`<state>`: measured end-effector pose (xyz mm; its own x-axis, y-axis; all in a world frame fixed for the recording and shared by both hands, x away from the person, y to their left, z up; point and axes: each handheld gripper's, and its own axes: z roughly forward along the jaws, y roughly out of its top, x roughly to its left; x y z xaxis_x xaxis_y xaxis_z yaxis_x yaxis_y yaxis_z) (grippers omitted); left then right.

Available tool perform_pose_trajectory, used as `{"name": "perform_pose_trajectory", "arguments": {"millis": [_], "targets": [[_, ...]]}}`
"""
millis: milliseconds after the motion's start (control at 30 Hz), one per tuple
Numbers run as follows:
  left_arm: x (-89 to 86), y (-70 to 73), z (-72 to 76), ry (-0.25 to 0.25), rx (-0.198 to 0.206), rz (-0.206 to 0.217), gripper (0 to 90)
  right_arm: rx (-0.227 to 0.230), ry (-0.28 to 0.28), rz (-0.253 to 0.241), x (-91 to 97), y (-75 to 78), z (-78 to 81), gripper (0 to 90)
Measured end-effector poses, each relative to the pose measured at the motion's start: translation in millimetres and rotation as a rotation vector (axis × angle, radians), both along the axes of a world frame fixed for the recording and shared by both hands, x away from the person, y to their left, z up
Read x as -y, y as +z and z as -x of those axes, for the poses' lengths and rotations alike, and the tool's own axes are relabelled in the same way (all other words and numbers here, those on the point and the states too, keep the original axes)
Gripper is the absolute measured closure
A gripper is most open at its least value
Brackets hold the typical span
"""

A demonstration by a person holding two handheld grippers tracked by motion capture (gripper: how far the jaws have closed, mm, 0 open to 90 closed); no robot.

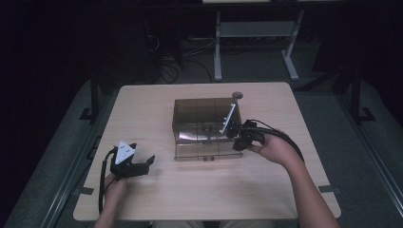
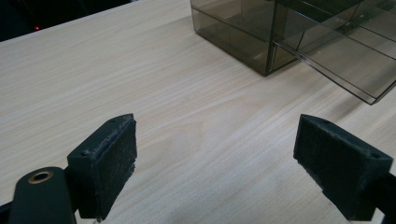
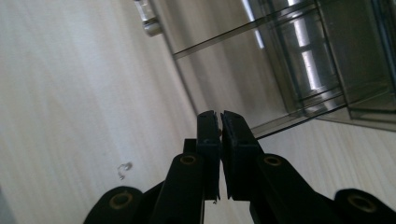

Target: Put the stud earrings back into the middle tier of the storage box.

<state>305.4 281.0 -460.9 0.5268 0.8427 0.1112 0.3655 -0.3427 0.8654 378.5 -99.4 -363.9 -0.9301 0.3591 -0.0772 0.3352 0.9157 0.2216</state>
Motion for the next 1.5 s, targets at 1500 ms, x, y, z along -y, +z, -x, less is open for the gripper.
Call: {"name": "perform_pose_trajectory", "arguments": {"millis": [1500], "targets": [[0.8,-0.4,0.3,0.0,0.0,0.0,12.8,-0.011,-0.017,0.0,-2.4,-5.0,-7.8,76.7]]}}
